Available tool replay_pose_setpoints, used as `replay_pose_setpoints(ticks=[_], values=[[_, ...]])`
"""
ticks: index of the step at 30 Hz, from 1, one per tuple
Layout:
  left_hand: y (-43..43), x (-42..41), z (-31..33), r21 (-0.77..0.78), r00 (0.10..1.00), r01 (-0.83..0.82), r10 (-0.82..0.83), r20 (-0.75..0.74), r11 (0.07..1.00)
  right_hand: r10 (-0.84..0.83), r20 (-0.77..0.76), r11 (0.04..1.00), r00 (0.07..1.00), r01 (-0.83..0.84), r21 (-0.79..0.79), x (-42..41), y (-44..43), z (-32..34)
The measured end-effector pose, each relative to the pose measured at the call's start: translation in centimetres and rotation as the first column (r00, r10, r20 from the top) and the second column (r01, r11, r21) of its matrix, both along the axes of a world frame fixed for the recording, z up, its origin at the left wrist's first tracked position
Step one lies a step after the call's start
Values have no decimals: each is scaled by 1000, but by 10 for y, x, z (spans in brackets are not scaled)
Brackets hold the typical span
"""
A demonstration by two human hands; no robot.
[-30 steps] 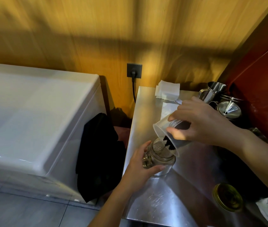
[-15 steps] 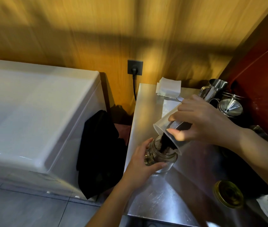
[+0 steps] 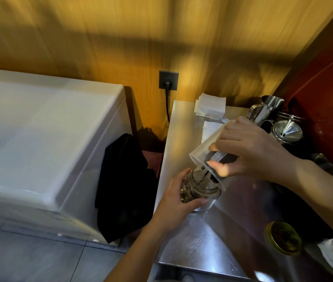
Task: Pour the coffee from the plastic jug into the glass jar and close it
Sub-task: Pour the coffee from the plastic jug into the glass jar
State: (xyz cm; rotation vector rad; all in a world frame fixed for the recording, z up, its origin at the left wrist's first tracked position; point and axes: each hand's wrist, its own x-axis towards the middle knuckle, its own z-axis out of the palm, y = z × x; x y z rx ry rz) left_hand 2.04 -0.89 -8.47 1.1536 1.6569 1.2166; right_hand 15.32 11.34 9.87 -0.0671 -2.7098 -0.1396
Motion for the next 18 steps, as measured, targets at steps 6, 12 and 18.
replay_pose_setpoints(ticks=[6,12,18], values=[[0,1,0,-9,1000,2,-2,-19,1000,-4,-5,1000,1000,4,22,-1,3,-2],[-1,1,1,-1,1000,1,-1,3,1000,-2,-21,1000,1000,2,29,-2,5,-2],[-1,1,0,-5,1000,0,0,5,1000,-10,-37,998,999,12,59,-2,4,-5]])
